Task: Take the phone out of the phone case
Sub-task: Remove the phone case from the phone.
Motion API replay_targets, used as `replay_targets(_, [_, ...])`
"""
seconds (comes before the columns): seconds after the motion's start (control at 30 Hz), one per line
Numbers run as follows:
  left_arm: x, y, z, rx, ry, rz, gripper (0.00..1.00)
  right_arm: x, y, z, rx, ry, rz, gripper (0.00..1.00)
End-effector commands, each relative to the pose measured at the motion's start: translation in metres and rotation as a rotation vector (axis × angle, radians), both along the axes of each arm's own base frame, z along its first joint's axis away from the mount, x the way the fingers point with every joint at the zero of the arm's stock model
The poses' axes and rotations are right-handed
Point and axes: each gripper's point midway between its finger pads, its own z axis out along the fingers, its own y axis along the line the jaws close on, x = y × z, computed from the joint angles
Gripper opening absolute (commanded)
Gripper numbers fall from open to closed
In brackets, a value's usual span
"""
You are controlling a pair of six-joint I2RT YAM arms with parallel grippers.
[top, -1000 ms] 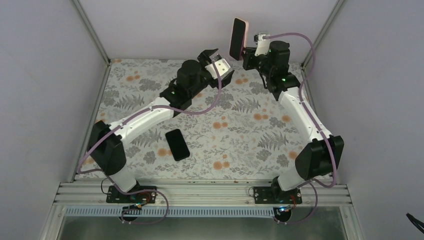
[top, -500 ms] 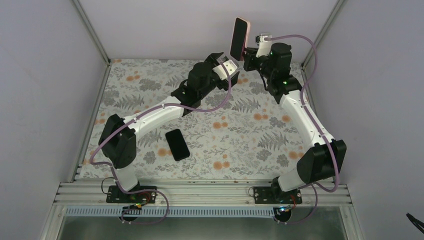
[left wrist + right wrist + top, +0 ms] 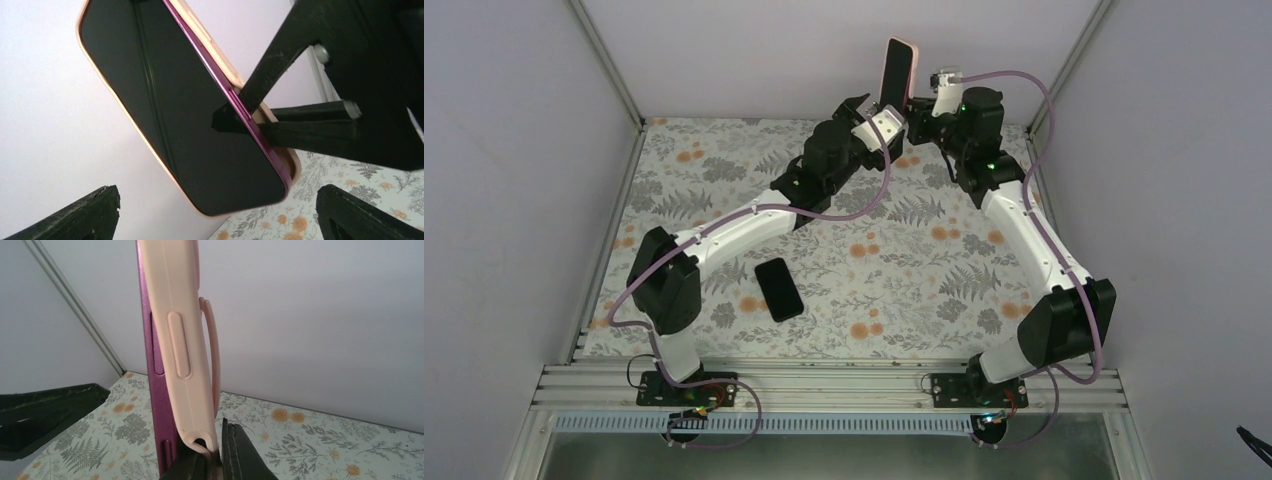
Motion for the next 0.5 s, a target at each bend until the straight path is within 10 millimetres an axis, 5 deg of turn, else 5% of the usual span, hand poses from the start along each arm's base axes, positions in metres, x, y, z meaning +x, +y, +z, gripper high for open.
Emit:
replay_targets(0.0, [0.007,-0.003,0.017,-0.035,-0.041,0.035,0.97,-0.014,0.004,0.048,0.047,-0.144,0.027,0.03])
replay_targets(0.47, [0.026,0.022,0.02,-0.082,-0.083,0.228,0.95,-0.019,0.008,0.044,0.037,-0.152,0.04,0.03])
